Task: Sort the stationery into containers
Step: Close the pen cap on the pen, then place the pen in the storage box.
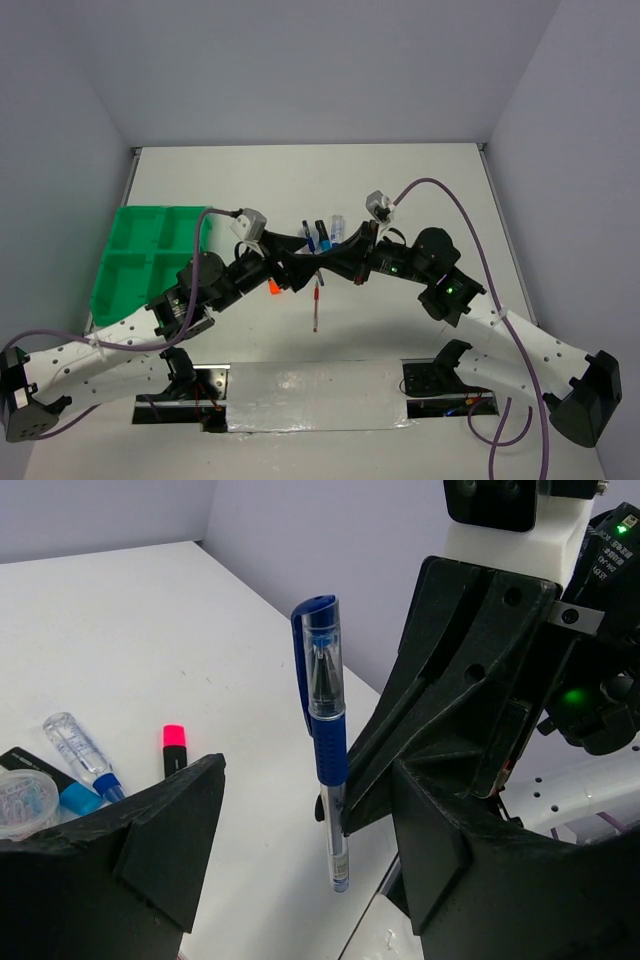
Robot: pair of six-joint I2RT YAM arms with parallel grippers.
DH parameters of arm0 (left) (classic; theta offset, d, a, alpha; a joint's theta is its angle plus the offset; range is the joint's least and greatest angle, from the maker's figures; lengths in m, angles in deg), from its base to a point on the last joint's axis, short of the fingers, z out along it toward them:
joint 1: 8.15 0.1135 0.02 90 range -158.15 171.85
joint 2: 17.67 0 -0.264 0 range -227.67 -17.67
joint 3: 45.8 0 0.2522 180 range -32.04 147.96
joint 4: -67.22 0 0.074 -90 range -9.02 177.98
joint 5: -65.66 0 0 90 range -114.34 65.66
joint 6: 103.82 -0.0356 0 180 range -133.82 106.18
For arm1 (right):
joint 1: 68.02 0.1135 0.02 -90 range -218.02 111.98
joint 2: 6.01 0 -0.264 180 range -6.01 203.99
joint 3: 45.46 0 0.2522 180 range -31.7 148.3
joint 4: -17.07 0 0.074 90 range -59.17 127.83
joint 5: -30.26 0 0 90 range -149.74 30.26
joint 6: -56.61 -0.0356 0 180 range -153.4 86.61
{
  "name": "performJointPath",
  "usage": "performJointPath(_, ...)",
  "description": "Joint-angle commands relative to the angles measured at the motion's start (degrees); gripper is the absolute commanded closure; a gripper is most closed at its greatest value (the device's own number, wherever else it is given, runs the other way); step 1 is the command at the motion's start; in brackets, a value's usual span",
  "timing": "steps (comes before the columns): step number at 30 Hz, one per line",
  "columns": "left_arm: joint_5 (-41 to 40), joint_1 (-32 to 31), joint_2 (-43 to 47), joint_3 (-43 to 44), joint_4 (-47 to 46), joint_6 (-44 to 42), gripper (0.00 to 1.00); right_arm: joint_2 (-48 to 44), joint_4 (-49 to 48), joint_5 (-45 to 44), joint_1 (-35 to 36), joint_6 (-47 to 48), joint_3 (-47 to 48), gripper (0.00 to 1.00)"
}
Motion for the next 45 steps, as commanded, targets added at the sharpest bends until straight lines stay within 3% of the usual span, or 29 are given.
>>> performJointPath(1,-3.1,1.8,1.4,1.0,-4.1,0.3,0.23,-0.4,-2.7,2.3,1.3,0.5,-0.9,1.00)
performJointPath(13,1.1,4.7,1.6,0.0,-6.2,2.1,0.23,0.3,-3.6,3.7,2.4,0.9,-2.0,1.00)
performJointPath(26,4.5,4.7,0.6,-4.5,-8.6,5.2,0.31,1.2,-2.0,-3.3,2.3,-0.6,1.4,1.00)
performJointPath(31,4.7,4.6,0.9,-4.8,-8.3,5.2,0.49,2.2,-2.9,-2.9,2.1,-1.2,2.0,1.00)
performJointPath(34,4.8,4.6,0.7,-4.1,-7.4,4.7,0.69,2.5,-3.7,-2.2,2.4,-1.6,1.9,1.00)
performJointPath(35,4.8,4.6,0.2,-3.7,-6.7,4.7,0.82,2.6,-3.7,-2.3,2.4,-1.6,1.9,1.00)
performJointPath(37,4.1,4.7,-0.5,-2.0,-5.2,4.4,0.97,2.8,-3.7,-2.2,2.3,-1.4,1.8,0.99)
performJointPath(38,3.2,4.7,-1.7,-1.2,-2.4,4.4,1.00,2.8,-3.7,-2.0,2.4,-1.2,1.7,0.88)
performJointPath(39,0.1,4.8,-2.2,0.6,-0.7,3.9,1.00,2.5,-2.5,-2.3,2.1,-1.0,1.8,0.46)
performJointPath(40,-2.3,4.9,-2.9,1.6,1.3,3.7,1.00,2.2,-1.7,-2.6,2.1,-0.3,1.6,0.29)
performJointPath(41,-5.6,4.9,-3.2,3.5,6.0,3.1,1.00,0.9,-0.7,-2.9,2.1,0.1,1.4,0.03)
performJointPath(42,-9.4,5.1,-3.3,4.3,8.4,2.8,1.00,0.0,1.2,-3.5,2.1,0.6,0.6,0.00)
performJointPath(43,-18.0,5.3,-3.5,5.1,10.7,2.3,1.00,-1.2,1.8,-3.9,2.0,1.3,-0.2,0.00)
performJointPath(45,-24.9,7.7,-4.1,7.4,17.4,1.2,1.00,-4.9,3.0,-5.3,1.9,2.2,-3.0,0.00)
